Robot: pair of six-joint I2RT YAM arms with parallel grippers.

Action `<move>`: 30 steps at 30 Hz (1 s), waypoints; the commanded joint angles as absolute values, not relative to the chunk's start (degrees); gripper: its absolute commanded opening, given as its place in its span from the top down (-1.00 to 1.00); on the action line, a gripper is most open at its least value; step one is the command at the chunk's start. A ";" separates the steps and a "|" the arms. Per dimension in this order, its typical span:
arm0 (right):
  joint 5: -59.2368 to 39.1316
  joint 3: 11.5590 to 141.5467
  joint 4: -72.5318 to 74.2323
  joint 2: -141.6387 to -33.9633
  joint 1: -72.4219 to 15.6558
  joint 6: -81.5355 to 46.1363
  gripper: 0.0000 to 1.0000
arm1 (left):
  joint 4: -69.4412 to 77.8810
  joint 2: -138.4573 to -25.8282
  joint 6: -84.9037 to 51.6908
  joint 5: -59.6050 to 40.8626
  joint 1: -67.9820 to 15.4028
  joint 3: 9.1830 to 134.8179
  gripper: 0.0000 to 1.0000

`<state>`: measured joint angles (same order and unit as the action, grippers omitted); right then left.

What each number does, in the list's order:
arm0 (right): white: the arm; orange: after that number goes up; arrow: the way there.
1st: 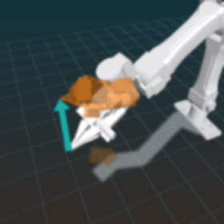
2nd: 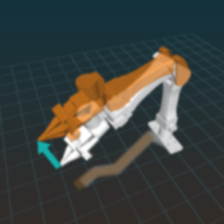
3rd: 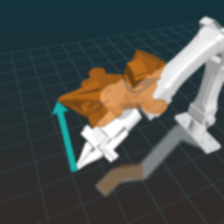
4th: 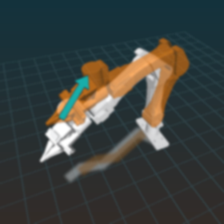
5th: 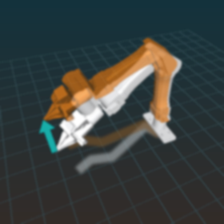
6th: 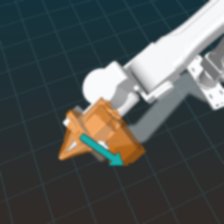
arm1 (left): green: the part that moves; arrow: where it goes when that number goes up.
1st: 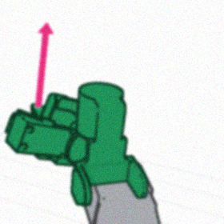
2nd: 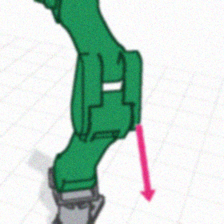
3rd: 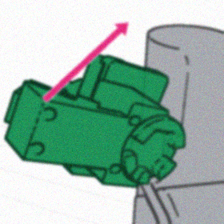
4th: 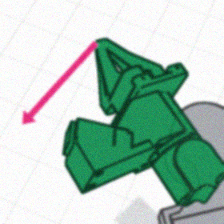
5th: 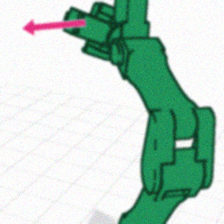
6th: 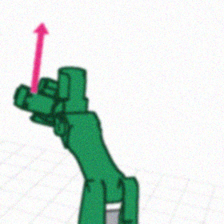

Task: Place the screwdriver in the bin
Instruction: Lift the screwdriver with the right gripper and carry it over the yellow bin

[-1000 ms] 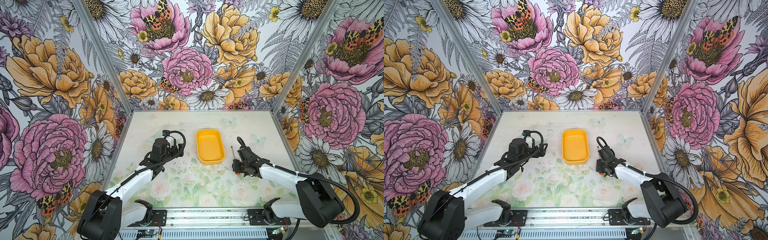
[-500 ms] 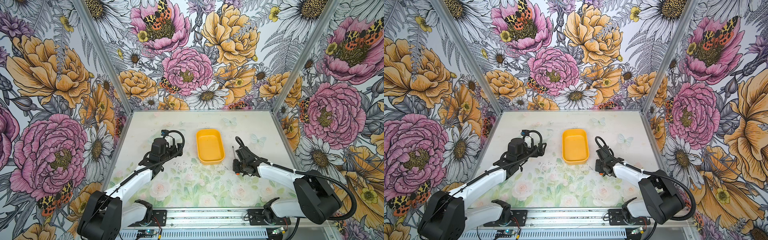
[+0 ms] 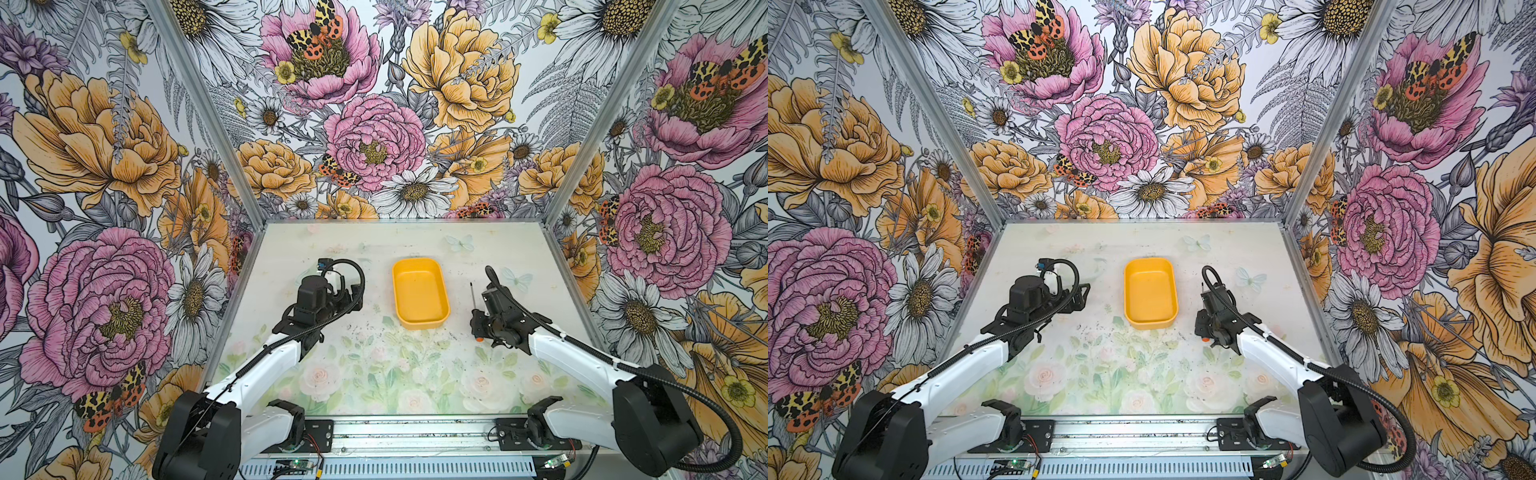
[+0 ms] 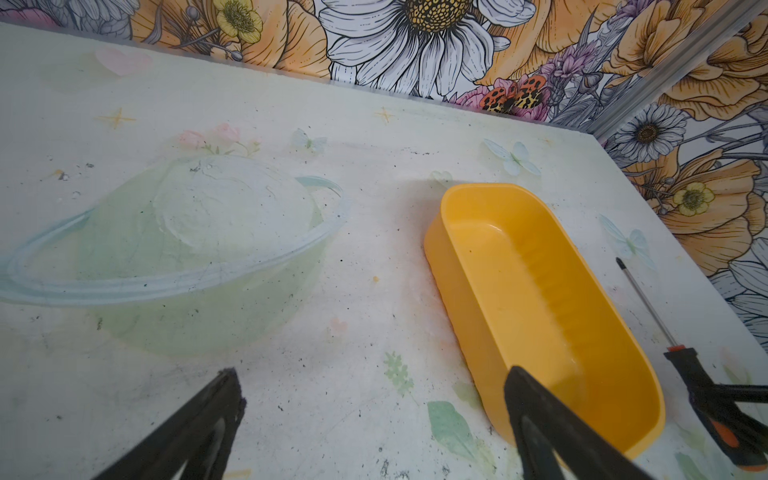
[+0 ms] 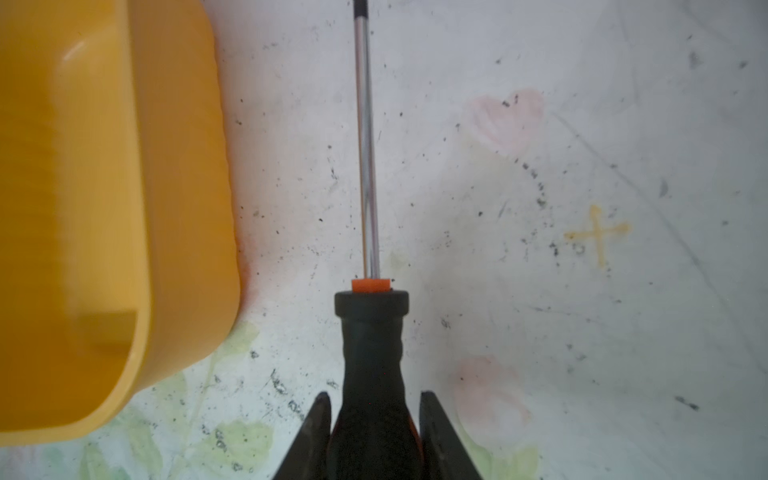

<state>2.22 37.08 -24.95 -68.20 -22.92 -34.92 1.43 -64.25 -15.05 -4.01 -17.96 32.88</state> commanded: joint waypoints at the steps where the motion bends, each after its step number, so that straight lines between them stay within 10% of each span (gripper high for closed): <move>1: 2.70 42.46 -25.49 -63.70 -22.77 -34.19 1.00 | 1.66 -62.93 -15.72 -6.13 -17.15 31.91 -0.98; 30: 15.57 66.62 -25.13 -89.41 -42.88 -46.19 1.00 | 2.95 -63.18 -18.67 -8.09 -16.52 31.65 -0.98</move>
